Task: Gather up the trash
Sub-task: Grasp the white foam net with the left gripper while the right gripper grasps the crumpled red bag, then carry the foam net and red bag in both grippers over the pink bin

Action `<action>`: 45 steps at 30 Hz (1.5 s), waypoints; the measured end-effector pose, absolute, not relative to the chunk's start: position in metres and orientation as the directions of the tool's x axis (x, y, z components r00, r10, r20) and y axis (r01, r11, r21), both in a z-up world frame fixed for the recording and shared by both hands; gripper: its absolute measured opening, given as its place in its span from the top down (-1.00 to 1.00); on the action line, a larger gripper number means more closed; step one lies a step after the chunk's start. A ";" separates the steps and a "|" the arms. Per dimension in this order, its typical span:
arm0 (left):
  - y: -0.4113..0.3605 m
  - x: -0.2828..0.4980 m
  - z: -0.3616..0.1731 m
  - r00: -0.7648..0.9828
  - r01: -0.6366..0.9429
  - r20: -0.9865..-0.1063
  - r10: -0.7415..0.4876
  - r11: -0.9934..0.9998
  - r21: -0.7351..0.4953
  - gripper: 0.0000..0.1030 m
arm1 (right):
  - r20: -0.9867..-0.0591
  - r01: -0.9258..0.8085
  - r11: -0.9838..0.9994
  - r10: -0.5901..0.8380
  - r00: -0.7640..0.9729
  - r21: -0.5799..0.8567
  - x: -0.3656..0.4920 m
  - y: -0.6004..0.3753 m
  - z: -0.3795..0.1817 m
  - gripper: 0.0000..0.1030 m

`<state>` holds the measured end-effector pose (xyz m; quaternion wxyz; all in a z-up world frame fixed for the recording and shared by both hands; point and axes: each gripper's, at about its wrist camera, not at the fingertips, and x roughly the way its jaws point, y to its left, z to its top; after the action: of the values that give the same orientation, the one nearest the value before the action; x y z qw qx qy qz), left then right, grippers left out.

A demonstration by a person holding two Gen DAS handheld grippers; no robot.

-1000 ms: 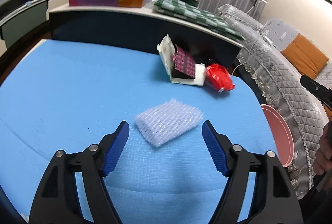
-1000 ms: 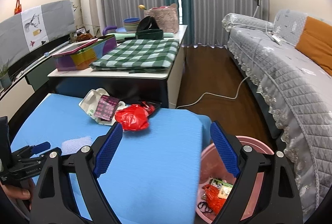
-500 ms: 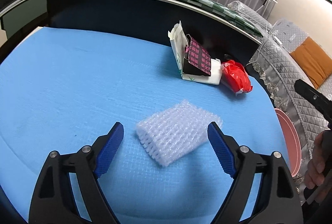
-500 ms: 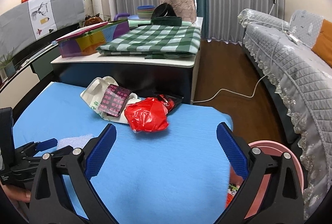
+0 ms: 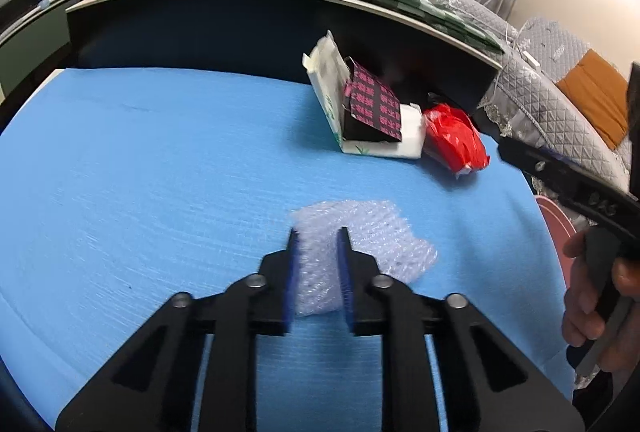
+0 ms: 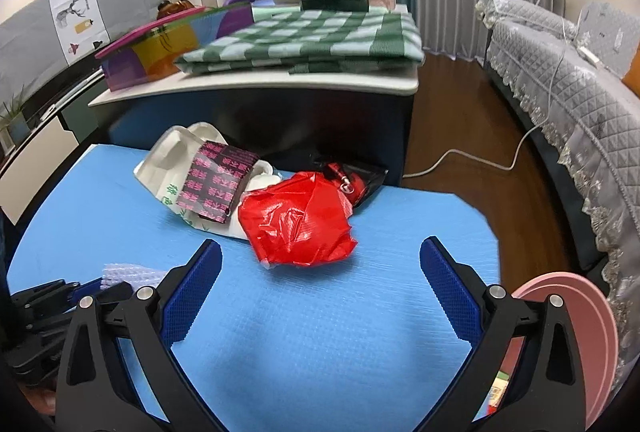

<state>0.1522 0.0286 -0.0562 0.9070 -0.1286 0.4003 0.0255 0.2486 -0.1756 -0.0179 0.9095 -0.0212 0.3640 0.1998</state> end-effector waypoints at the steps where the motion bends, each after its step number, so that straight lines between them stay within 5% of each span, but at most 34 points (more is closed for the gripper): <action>1: 0.030 0.151 -0.055 0.683 -0.157 -0.729 -0.046 0.965 -0.208 0.72 | -0.675 -0.382 0.918 0.351 0.649 0.110 0.250 -0.175 -0.020 -0.89; 20: 0.041 0.154 -0.057 0.681 -0.194 -0.732 -0.029 0.956 -0.218 0.73 | -0.741 -0.428 0.904 0.303 0.599 0.024 0.290 -0.139 -0.051 -0.89; 24: 0.041 0.154 -0.058 0.681 -0.194 -0.732 -0.028 0.957 -0.217 0.74 | -0.748 -0.432 0.901 0.305 0.590 0.027 0.292 -0.139 -0.052 -0.44; 45: 0.034 0.134 -0.035 0.722 -0.177 -0.691 -0.023 0.960 -0.217 0.75 | -0.670 -0.416 0.909 0.308 0.676 -0.001 0.227 -0.173 0.008 -0.39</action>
<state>0.1344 0.0340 -0.0352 0.9181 -0.1348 0.3705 0.0417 0.2275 -0.1734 0.0076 0.9121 -0.0768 0.3504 0.1986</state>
